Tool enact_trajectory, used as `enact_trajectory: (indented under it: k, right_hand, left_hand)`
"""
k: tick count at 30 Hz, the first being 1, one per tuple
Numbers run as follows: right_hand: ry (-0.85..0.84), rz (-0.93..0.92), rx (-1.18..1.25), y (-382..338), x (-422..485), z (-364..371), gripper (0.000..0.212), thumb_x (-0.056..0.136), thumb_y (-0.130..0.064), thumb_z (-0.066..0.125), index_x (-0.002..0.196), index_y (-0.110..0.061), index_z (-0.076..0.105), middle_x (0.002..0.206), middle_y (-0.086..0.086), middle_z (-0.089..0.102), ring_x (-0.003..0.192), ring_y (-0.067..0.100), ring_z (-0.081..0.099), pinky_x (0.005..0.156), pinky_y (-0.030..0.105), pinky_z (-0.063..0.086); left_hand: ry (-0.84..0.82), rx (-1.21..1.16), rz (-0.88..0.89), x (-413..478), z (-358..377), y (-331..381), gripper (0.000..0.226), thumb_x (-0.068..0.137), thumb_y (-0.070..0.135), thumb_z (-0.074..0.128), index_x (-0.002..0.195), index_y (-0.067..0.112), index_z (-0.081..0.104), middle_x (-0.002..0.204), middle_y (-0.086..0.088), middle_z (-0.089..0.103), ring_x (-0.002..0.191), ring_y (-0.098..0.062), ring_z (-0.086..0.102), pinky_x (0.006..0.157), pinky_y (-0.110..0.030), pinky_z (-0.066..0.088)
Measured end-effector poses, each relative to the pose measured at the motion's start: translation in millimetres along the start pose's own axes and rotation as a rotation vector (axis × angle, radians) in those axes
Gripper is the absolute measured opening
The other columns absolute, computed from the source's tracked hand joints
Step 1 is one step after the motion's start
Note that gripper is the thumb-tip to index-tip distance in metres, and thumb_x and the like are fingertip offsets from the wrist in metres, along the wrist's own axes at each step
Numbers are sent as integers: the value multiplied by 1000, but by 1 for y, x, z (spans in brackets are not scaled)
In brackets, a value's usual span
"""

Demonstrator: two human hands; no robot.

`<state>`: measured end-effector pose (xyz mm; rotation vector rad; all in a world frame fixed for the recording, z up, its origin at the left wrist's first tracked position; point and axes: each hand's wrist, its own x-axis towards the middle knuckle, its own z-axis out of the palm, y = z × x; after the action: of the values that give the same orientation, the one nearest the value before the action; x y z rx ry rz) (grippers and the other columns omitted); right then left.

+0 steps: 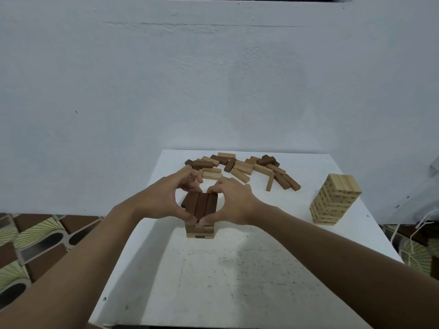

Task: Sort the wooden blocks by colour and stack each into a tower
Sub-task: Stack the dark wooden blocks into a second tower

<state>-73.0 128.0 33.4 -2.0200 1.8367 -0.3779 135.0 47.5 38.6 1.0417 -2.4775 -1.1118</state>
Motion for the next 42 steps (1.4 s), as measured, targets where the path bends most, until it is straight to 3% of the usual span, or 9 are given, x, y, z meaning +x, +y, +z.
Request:
enact_trajectory:
  k: [3, 11, 19, 25, 37, 42]
  right_hand:
    - [1, 9, 2, 1, 1, 4, 62, 69, -65, 78, 115, -26, 67, 110, -4, 52, 110, 14, 40, 88, 41, 28]
    - [-41, 59, 9, 3, 3, 8, 73, 70, -67, 77, 131, -32, 58, 122, -6, 51, 120, 16, 40, 102, 47, 31]
    - [-53, 86, 58, 16, 0, 15, 106, 61, -67, 84, 150, -34, 37, 150, -10, 40, 135, 15, 38, 110, 50, 31]
    - [-13, 95, 185, 23, -1, 21, 93, 62, -65, 84, 142, -33, 48, 145, -12, 48, 129, 11, 43, 108, 42, 38]
    - [29, 99, 229, 25, 3, 29, 86, 60, -70, 82, 134, -33, 55, 135, -13, 55, 122, 10, 48, 107, 49, 39]
    - [26, 100, 249, 22, 1, 27, 88, 62, -67, 83, 138, -33, 53, 139, -13, 53, 122, 8, 48, 107, 42, 40]
  left_hand:
    - [5, -3, 5, 0, 4, -3, 98, 57, 25, 99, 139, 35, 45, 123, 11, 63, 124, -7, 58, 108, -46, 46]
    - [-16, -40, -26, 0, 7, -9, 85, 63, 23, 98, 130, 43, 49, 125, 13, 64, 126, -1, 54, 111, -45, 43]
    - [-23, -77, -8, -8, 8, -14, 95, 62, 27, 99, 136, 50, 45, 140, 16, 56, 138, 2, 44, 118, -43, 33]
    - [26, -103, -19, -13, 13, -20, 91, 65, 30, 98, 139, 44, 46, 137, 15, 59, 136, -1, 48, 118, -46, 33]
    - [50, -96, -28, -12, 16, -21, 79, 66, 29, 97, 131, 42, 53, 132, 15, 63, 131, 2, 52, 107, -26, 35]
    - [33, -55, -20, -12, 14, -21, 85, 64, 34, 98, 135, 39, 52, 135, 15, 61, 132, -2, 52, 115, -37, 39]
